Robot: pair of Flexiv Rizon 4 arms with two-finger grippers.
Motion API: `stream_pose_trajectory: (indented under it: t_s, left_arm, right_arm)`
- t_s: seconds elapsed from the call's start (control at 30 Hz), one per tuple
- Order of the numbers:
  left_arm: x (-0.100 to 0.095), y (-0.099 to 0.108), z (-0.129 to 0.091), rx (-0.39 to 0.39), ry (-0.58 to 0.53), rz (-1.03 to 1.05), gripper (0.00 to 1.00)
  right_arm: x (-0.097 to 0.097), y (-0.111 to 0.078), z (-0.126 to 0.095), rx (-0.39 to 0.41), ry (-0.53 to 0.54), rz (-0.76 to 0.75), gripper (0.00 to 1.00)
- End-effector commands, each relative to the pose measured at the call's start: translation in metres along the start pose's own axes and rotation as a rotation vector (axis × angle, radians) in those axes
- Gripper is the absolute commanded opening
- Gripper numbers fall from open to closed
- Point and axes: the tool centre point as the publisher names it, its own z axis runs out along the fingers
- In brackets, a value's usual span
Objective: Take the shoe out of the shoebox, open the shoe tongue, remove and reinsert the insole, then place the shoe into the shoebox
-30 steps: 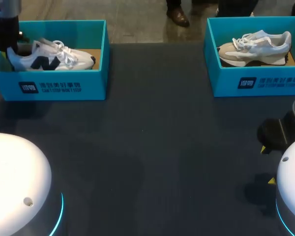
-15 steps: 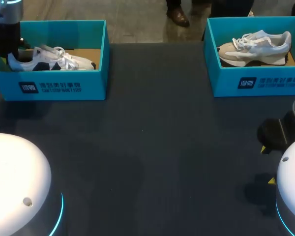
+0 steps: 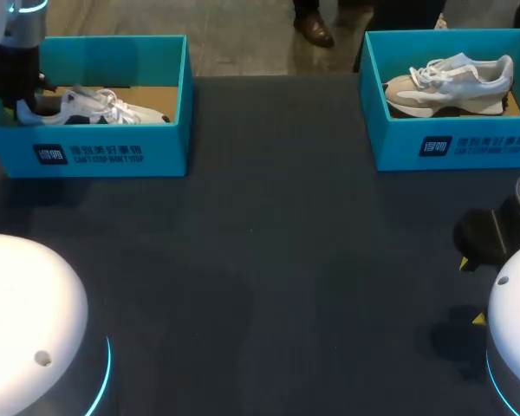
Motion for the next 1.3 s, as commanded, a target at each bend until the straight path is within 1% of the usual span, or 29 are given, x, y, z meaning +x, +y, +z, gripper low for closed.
stream_pose_trajectory:
  t_s: [0.03, 0.2, 0.7, 0.9, 0.97, 1.07, 1.1, 1.13, 1.2, 1.3]
  left_arm:
    - [-0.002, 0.006, 0.005, 0.014, -0.01, 0.004, 0.0]
    - [-0.006, 0.006, 0.012, 0.016, -0.007, 0.023, 0.0]
    - [-0.01, 0.001, 0.026, 0.049, -0.011, 0.037, 0.0]
    - [-0.01, 0.0, 0.025, 0.034, -0.025, 0.044, 0.01]
    - [-0.01, 0.0, 0.024, 0.03, -0.031, 0.045, 0.23]
    - [-0.011, 0.001, 0.024, 0.03, -0.027, 0.044, 0.44]
    - [-0.011, 0.001, 0.024, 0.03, -0.025, 0.044, 0.48]
    - [-0.012, 0.001, 0.024, 0.03, -0.024, 0.044, 0.5]
    - [-0.012, 0.002, 0.024, 0.029, -0.022, 0.043, 0.6]
    - [-0.014, 0.003, 0.023, 0.025, -0.026, 0.039, 0.62]
  right_arm:
    - [0.003, 0.0, 0.001, 0.001, -0.005, 0.0, 1.0]
    - [0.003, 0.0, 0.001, 0.001, -0.005, 0.0, 1.0]
    - [0.003, 0.0, 0.001, 0.001, -0.005, 0.0, 1.0]
    - [0.003, 0.0, 0.001, 0.001, -0.005, 0.0, 1.0]
    - [0.003, 0.0, 0.001, 0.001, -0.005, 0.0, 1.0]
    - [0.003, 0.0, 0.001, 0.001, -0.005, 0.0, 1.0]
    - [0.003, 0.0, 0.001, 0.001, -0.005, 0.0, 1.0]
    - [0.003, 0.0, 0.001, 0.001, -0.005, 0.0, 1.0]
    - [0.003, 0.0, 0.001, 0.001, -0.005, 0.0, 1.0]
    - [0.003, 0.0, 0.001, 0.001, -0.005, 0.0, 1.0]
